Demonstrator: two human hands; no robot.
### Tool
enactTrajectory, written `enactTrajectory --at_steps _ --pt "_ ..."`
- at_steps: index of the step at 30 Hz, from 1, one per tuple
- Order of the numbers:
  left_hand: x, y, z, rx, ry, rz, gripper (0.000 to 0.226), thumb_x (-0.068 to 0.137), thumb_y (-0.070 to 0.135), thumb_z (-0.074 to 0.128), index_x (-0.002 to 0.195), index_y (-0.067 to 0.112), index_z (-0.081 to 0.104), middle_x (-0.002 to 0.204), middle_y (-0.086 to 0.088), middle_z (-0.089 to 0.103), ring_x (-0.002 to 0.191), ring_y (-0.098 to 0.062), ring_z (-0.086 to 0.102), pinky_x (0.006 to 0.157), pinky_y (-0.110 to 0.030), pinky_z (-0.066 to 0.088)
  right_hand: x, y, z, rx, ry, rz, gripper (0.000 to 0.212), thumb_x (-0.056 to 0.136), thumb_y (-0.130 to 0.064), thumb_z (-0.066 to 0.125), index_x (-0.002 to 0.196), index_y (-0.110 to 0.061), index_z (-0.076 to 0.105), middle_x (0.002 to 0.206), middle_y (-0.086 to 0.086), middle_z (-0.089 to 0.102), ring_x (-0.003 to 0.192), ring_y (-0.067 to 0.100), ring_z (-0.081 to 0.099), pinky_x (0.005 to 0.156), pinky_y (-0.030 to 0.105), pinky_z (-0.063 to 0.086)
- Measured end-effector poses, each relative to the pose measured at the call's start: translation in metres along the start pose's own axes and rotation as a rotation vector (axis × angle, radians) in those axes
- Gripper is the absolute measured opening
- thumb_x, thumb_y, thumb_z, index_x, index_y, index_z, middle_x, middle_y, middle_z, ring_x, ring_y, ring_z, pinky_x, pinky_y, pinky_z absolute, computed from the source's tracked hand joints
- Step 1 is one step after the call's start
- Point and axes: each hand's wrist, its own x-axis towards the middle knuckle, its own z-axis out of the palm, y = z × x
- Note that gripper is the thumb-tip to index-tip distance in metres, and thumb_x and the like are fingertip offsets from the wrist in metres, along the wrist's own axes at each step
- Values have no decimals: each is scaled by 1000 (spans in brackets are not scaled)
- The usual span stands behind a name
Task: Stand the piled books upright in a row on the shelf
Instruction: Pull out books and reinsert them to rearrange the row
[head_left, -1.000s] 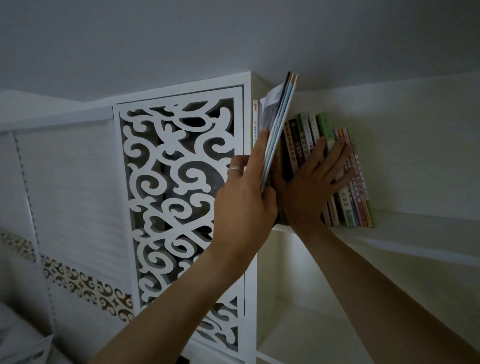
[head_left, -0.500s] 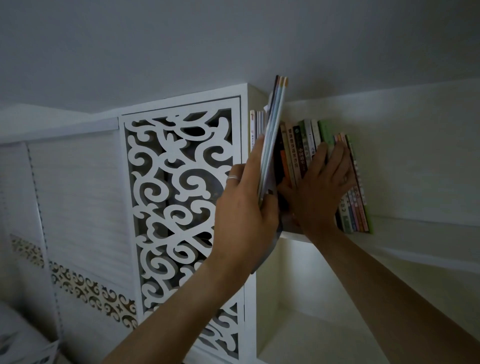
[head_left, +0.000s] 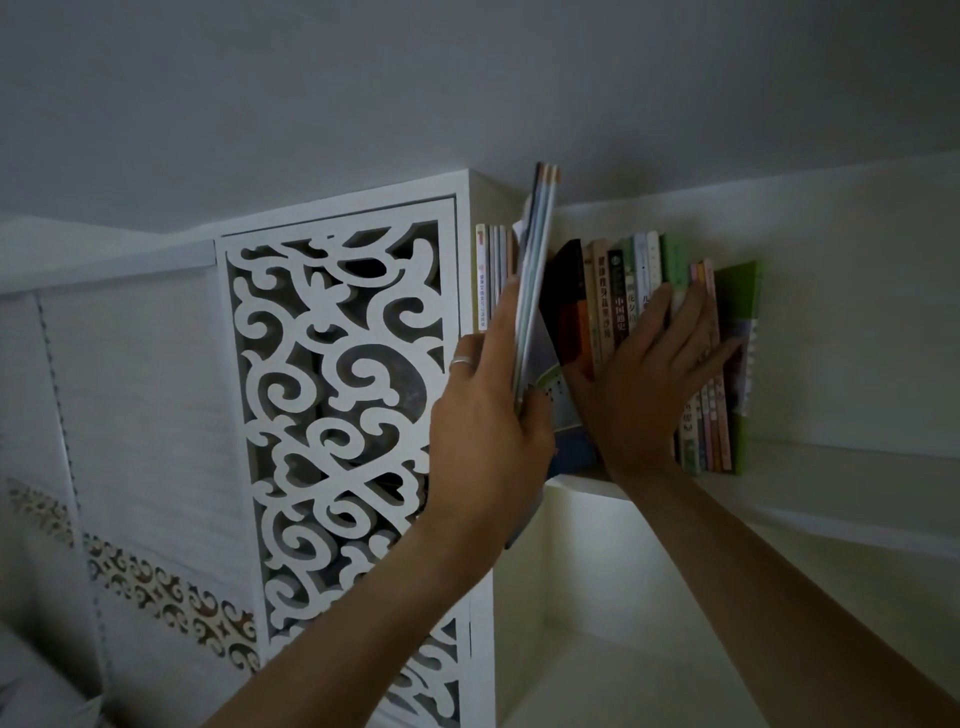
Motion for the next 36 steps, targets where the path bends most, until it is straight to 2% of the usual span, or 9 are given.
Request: enactTrajectory --at_steps 3,6,8,15,21,26,30,33,36 --pt "1 3 9 28 -15 17 87 92 3 57 164 36 23 121 -2 56 80 -4 50 64 -9 45 1 5 1 -10 -15 -1 103 86 -69 55 157 0 26 163 30 22 152 45 22 119 66 20" --pt "5 3 13 40 -17 9 85 93 3 57 164 35 23 118 -5 57 81 -13 58 65 -26 54 2 7 0 -13 -12 -1 101 89 -69 53 158 1 26 163 30 22 151 45 22 118 65 20" --pt "11 0 16 108 -6 -4 82 96 3 56 164 34 23 118 -9 58 78 -17 58 62 -32 56 1 7 -1 -13 -12 -9 100 89 -68 52 157 1 26 163 31 23 151 45 23 119 65 20" --pt "26 -7 30 277 42 -57 76 101 10 54 166 29 19 127 -16 61 74 -14 51 56 -31 47 1 7 -3 5 -4 -23 96 90 -62 50 157 3 28 162 32 24 150 47 24 118 64 21" --pt "17 5 30 326 123 34 75 95 6 51 165 21 26 129 -18 62 63 -23 64 44 -30 48 0 5 0 1 13 -11 91 91 -57 53 157 1 30 162 30 25 151 45 24 118 63 20" --pt "19 11 25 362 162 -9 81 93 5 55 165 24 23 130 -17 61 61 -18 53 47 -33 50 0 5 -1 24 36 -11 92 91 -59 53 156 3 31 161 31 26 150 45 24 118 64 20" --pt "13 8 24 334 123 7 83 92 3 56 165 25 23 127 -16 62 63 -20 57 49 -35 53 0 4 0 30 59 -14 93 89 -59 55 155 3 34 160 32 29 149 46 27 118 64 22" --pt "13 2 27 187 78 2 83 94 3 55 165 29 21 127 -11 61 74 -15 56 61 -34 56 0 3 1 31 49 -11 96 89 -66 52 155 2 35 160 31 29 150 45 27 118 64 22" --pt "12 -10 39 32 53 -26 80 98 5 54 165 30 19 136 -12 60 93 -19 65 73 -33 59 0 3 -1 47 49 -17 101 91 -75 47 154 3 36 161 30 29 150 45 28 118 64 22"
